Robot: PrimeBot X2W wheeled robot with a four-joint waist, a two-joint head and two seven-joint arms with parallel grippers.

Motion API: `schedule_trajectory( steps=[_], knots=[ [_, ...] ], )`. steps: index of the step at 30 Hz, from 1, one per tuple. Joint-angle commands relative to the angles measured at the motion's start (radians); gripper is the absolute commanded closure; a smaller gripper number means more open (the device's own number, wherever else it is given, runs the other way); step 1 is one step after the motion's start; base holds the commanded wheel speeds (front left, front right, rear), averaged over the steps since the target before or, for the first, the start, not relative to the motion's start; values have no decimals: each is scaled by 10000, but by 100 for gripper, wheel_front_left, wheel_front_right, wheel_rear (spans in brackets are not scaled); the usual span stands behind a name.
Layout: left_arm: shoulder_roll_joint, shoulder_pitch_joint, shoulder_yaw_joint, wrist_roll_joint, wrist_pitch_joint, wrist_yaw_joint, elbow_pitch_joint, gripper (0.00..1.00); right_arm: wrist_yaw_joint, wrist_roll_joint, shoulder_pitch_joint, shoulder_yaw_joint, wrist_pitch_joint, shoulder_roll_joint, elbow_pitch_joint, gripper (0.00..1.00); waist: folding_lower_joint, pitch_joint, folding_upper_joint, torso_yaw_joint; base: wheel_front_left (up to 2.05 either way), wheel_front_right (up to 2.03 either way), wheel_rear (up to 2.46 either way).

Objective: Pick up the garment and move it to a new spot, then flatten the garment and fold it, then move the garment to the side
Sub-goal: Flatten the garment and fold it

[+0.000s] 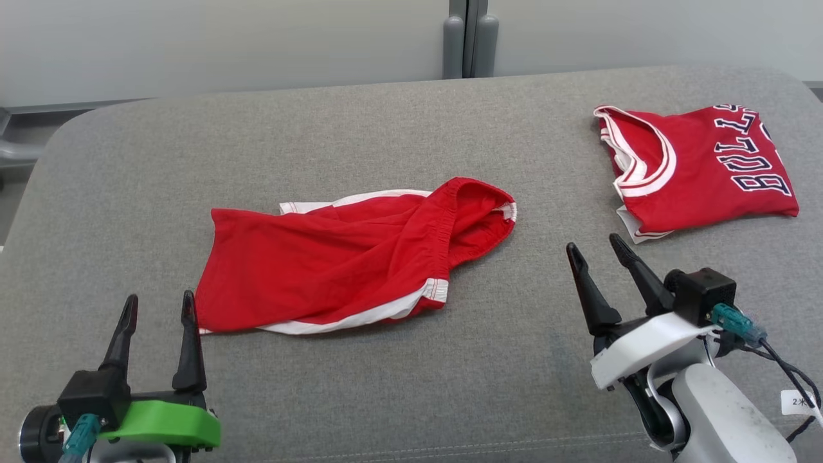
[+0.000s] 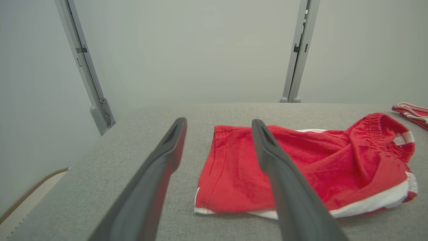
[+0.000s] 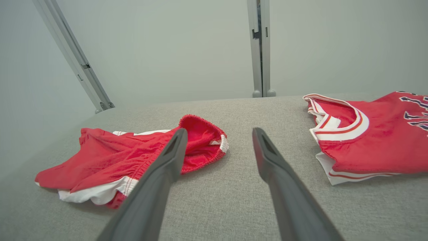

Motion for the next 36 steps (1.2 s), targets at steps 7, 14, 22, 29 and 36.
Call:
schedule_trajectory(
  steps=[7, 14, 22, 29, 36],
  knots=[
    [16, 1090, 343, 381, -32, -65, 231, 0, -1, -952, 770, -545, -35, 223, -94, 0, 0, -606, 0, -117, 0, 0, 0],
    [169, 1451, 296, 484, -32, -86, 376, 0, -1, -1108, 1245, -830, -33, 314, -66, 0, 0, -841, 0, -92, 0, 0, 0],
    [169, 1501, 417, 411, -33, 100, 403, 0, -1, -1169, 1338, -807, -35, 380, 24, 0, 0, -843, 0, -93, 0, 0, 0],
    [-5, 1517, 654, 162, -33, 127, 209, 0, -1, -1170, 1267, -843, -35, 429, -2, 0, 0, -805, 0, -146, 0, 0, 0],
    [-120, 1485, 762, 222, -33, 176, 33, 0, -1, -1163, 1248, -873, -35, 445, -28, 0, 0, -797, 0, -144, 0, 0, 0]
  ],
)
